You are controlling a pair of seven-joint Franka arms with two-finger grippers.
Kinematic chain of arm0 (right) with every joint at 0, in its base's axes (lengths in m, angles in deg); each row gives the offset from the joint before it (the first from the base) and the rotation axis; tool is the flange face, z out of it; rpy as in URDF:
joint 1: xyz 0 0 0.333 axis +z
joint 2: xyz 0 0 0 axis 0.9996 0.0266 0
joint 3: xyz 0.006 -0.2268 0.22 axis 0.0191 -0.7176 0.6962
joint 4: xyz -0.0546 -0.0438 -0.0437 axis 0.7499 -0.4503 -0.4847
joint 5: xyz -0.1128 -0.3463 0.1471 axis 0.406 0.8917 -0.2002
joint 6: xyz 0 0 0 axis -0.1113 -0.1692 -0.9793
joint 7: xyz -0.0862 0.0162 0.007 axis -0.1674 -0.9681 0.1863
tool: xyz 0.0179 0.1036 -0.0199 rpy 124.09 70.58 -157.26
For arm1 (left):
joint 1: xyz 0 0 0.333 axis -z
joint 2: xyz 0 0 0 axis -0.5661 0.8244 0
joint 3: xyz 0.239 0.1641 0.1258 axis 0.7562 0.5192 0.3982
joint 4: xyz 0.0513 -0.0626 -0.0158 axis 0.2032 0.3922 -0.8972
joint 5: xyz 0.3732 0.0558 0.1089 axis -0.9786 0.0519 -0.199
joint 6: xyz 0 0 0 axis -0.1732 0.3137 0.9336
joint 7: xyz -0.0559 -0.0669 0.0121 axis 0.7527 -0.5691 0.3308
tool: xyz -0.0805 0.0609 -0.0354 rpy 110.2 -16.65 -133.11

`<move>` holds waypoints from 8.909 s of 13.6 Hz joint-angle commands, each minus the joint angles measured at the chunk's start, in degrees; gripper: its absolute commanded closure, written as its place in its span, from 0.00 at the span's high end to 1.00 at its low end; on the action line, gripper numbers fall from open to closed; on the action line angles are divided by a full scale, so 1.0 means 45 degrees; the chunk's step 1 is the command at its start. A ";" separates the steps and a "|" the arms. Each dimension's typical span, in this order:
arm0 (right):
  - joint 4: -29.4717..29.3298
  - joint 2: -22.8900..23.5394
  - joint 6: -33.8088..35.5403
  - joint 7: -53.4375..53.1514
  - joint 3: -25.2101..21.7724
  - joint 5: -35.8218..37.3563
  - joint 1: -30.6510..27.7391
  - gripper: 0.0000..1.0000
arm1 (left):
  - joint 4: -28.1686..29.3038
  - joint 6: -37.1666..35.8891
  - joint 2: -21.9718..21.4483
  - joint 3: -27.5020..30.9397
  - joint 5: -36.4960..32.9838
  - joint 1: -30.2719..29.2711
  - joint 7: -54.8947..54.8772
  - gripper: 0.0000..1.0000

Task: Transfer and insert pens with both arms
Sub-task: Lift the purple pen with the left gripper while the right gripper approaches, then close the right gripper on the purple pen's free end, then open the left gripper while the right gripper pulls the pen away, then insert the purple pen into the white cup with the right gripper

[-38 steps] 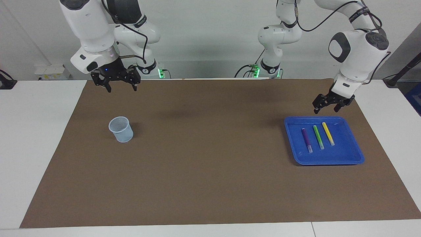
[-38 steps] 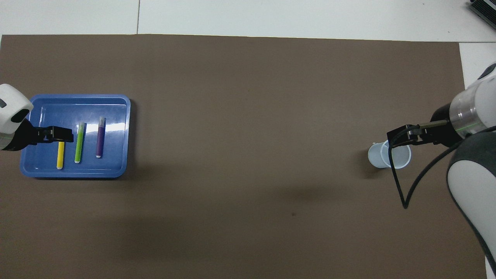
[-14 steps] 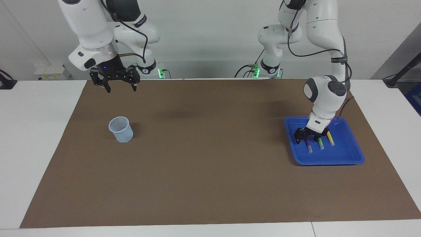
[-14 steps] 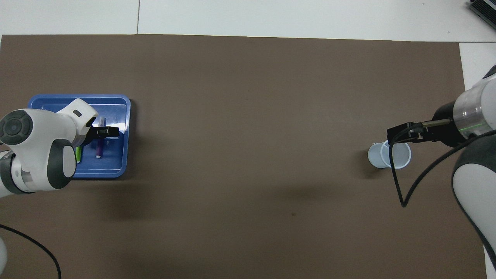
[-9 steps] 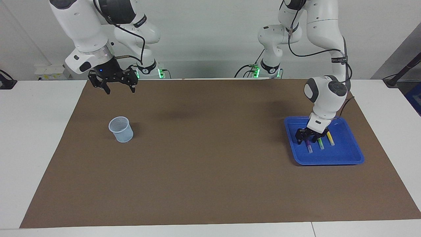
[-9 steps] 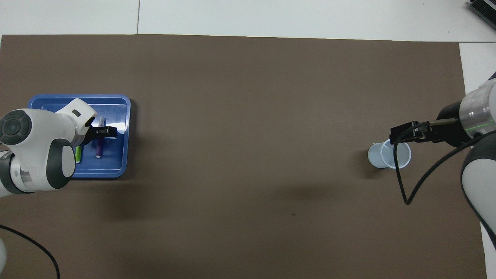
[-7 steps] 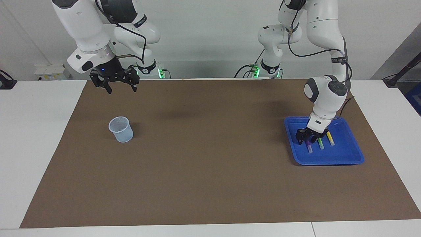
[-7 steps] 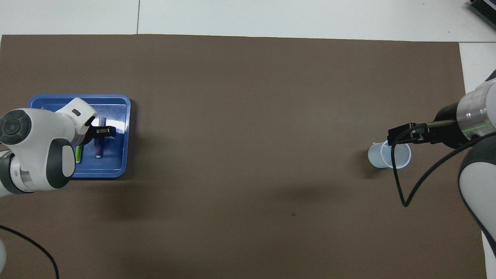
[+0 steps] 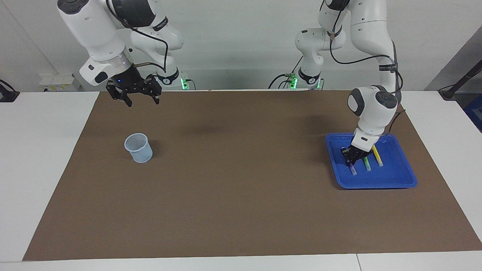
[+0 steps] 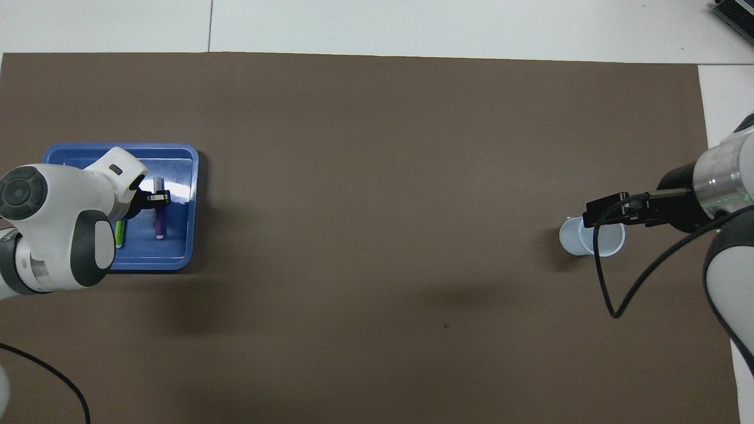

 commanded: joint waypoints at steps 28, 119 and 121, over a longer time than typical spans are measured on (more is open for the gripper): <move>0.3503 -0.0240 -0.9233 -1.1268 0.0139 -0.6272 0.4475 1.00 | -0.0480 -0.2827 -0.4610 -0.0138 0.7859 0.4913 1.8312 0.00; 0.6061 -0.1196 -0.6974 1.1906 -0.0017 0.1091 -0.0794 0.66 | 0.0269 -0.0751 -0.0748 -0.0002 0.1227 -0.1842 -0.4926 1.00; 0.6022 -0.1176 -0.6877 1.1828 -0.0017 0.1091 -0.0794 1.00 | -0.0063 -0.0595 -0.0201 -0.0002 0.0948 -0.1842 -0.4947 1.00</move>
